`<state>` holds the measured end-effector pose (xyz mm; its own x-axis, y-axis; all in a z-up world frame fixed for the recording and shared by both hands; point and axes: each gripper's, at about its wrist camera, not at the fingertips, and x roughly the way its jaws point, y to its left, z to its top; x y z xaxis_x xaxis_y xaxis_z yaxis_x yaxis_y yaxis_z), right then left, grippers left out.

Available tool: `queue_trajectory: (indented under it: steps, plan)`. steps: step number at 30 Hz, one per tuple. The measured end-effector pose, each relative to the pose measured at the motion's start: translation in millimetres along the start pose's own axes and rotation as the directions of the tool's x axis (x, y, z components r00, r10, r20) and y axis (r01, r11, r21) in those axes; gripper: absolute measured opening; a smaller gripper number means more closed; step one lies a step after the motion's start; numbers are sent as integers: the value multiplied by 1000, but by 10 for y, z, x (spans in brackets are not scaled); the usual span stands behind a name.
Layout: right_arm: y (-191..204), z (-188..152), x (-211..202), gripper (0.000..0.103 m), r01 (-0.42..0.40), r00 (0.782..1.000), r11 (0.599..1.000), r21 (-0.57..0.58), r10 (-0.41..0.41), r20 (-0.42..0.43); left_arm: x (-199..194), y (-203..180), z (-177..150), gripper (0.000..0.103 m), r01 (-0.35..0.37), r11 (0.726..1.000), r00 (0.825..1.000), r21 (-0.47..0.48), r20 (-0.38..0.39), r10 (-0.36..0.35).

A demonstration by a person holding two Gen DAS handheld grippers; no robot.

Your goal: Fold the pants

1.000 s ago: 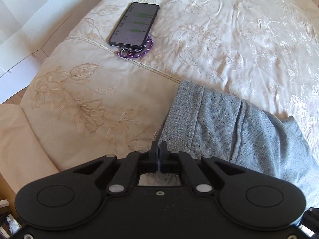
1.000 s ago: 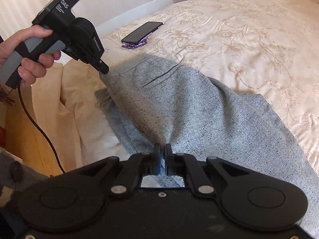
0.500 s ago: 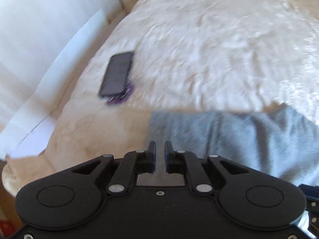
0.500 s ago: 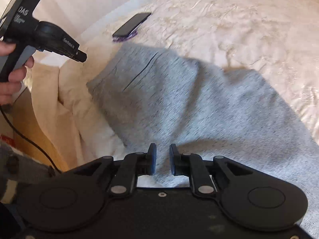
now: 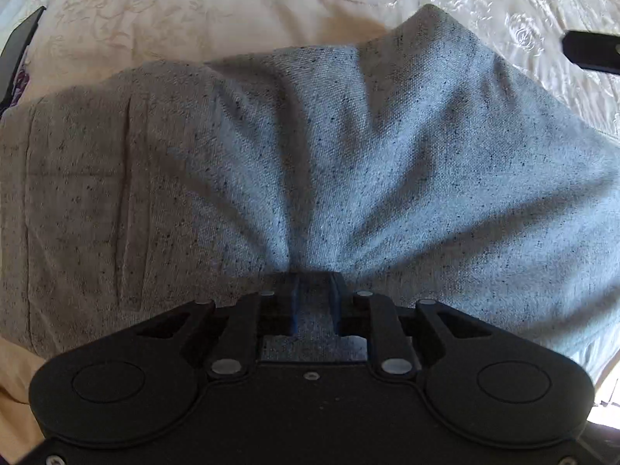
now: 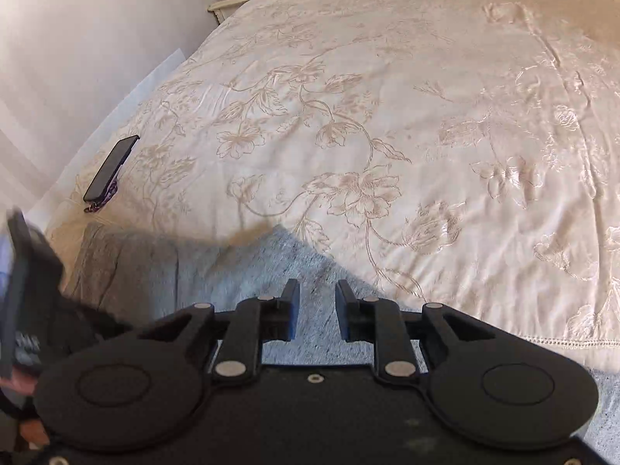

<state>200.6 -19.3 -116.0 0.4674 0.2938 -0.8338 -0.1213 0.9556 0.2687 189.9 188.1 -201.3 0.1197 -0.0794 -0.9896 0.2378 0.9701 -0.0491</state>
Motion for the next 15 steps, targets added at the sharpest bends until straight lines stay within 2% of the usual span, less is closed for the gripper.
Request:
queue_trajectory:
  steps: [2, 6, 10, 12, 15]
  plan:
    - [-35, 129, 117, 26, -35, 999, 999, 0, 35, -6, -50, 5, -37, 28, -3, 1000, 1000, 18, -5, 3]
    - [35, 432, 460, 29, -110, 994, 993, -43, 110, -22, -25, 117, 28, 28, 20, 996, 999, -81, -46, -24]
    - [179, 527, 854, 30, -133, 988, 988, -81, 125, -92, -27, 151, 47, 28, 19, 996, 999, -87, -46, -24]
    - [218, 456, 948, 30, -173, 971, 982, -76, 158, -178, -26, 181, 33, 28, 27, 994, 999, -102, -36, -30]
    - [287, 188, 869, 30, -268, 930, 962, -56, 243, -276, -22, 227, 12, 28, 29, 991, 999, -127, -35, -33]
